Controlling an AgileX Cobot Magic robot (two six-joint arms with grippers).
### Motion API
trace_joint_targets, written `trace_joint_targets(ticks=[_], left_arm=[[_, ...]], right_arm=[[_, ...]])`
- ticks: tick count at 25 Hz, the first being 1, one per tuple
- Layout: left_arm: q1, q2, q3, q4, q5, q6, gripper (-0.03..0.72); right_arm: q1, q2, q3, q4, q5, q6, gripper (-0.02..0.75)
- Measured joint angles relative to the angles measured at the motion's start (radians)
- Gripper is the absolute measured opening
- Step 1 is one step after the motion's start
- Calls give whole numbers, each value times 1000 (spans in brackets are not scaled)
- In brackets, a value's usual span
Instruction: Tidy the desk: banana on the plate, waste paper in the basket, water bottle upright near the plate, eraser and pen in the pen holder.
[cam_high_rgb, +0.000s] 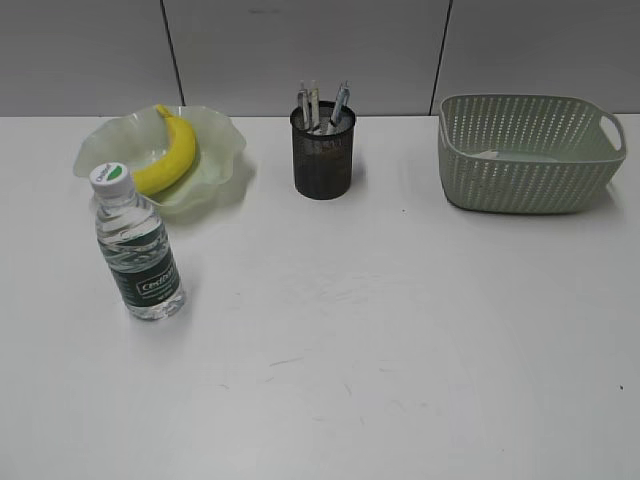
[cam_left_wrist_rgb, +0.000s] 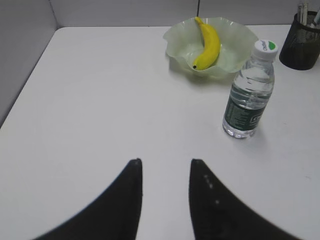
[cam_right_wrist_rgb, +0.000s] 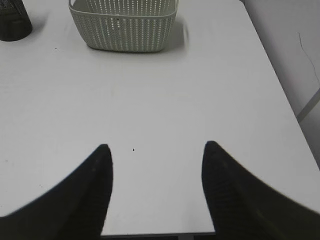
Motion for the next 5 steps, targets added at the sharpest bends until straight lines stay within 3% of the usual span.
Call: trace_joint_targets(ticks=[5], left_arm=[[0, 0, 0, -2, 0, 0, 238]], right_arm=[[0, 0, 0, 0, 0, 0, 456]])
